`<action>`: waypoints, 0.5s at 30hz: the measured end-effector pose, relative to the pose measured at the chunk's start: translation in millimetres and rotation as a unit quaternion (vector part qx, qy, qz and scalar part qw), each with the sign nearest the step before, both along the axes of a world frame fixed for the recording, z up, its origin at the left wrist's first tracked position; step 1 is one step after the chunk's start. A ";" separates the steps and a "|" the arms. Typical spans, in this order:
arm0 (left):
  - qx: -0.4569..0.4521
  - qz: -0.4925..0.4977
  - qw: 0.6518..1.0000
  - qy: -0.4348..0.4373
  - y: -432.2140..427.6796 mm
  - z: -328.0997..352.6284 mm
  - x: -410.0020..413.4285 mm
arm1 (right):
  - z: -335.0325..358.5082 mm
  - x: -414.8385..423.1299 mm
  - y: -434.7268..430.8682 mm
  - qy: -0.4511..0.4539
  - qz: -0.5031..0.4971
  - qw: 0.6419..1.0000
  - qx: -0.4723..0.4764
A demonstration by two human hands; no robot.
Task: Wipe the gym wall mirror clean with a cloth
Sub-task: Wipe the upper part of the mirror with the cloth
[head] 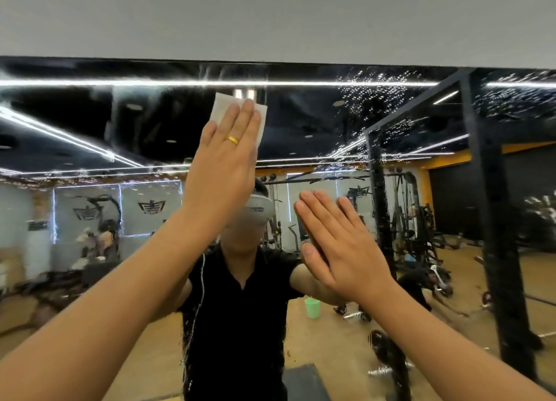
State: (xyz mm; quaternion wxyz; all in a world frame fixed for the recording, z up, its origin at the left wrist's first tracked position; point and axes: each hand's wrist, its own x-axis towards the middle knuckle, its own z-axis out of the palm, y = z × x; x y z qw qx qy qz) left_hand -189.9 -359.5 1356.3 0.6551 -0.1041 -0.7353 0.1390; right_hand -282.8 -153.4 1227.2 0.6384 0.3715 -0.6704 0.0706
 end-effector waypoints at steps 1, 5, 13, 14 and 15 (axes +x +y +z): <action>0.000 -0.004 1.000 0.000 0.8 0.2 -0.3 | -0.5 -0.3 -0.2 0.000 0.001 1.000 -0.002; 0.006 0.010 1.000 -0.010 7.2 12.9 0.1 | -1.3 -1.1 -1.1 0.008 0.001 1.000 0.002; 0.044 0.022 0.999 -0.010 36.3 50.6 -6.3 | 9.5 4.0 16.6 0.018 0.024 0.999 0.033; 0.048 0.020 0.999 -0.010 37.6 48.0 -6.0 | 16.3 1.5 24.1 0.023 0.018 0.998 0.055; 0.052 0.018 0.998 -0.012 37.2 43.6 -4.8 | 22.9 -1.8 31.2 0.029 0.006 0.996 0.083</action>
